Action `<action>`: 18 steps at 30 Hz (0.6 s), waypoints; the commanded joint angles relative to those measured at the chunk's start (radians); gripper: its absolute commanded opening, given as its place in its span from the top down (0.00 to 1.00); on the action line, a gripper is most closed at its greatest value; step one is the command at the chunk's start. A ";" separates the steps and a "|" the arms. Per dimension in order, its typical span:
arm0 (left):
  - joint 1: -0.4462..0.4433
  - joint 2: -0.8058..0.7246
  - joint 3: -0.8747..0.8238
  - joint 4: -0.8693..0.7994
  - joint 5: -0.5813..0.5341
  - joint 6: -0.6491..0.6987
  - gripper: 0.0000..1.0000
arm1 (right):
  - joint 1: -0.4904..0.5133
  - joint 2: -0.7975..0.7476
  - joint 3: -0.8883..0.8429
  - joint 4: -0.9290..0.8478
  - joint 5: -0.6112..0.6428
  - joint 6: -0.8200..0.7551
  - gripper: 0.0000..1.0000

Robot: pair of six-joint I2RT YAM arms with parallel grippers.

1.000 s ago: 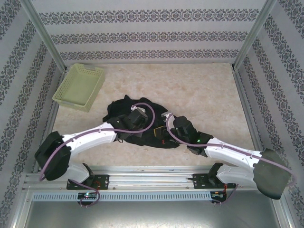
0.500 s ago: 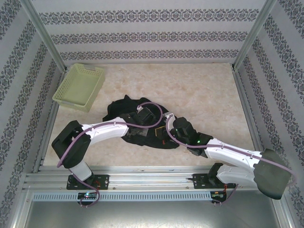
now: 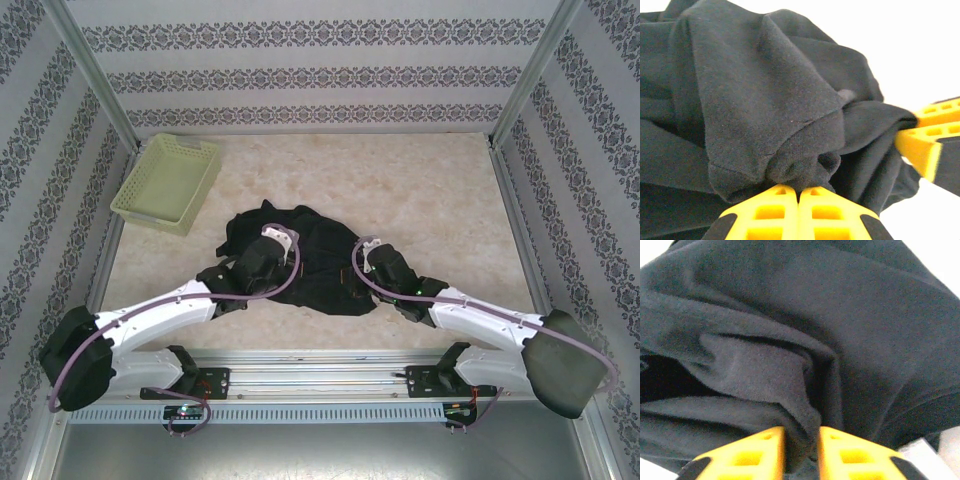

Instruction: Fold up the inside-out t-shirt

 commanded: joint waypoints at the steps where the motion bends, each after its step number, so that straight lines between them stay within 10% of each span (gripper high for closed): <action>1: 0.007 -0.027 -0.046 0.193 0.119 0.000 1.00 | 0.008 -0.088 0.025 -0.121 0.071 -0.011 0.65; 18: 0.007 0.012 -0.051 0.306 0.256 -0.007 1.00 | 0.147 0.021 0.084 0.052 -0.066 -0.096 0.39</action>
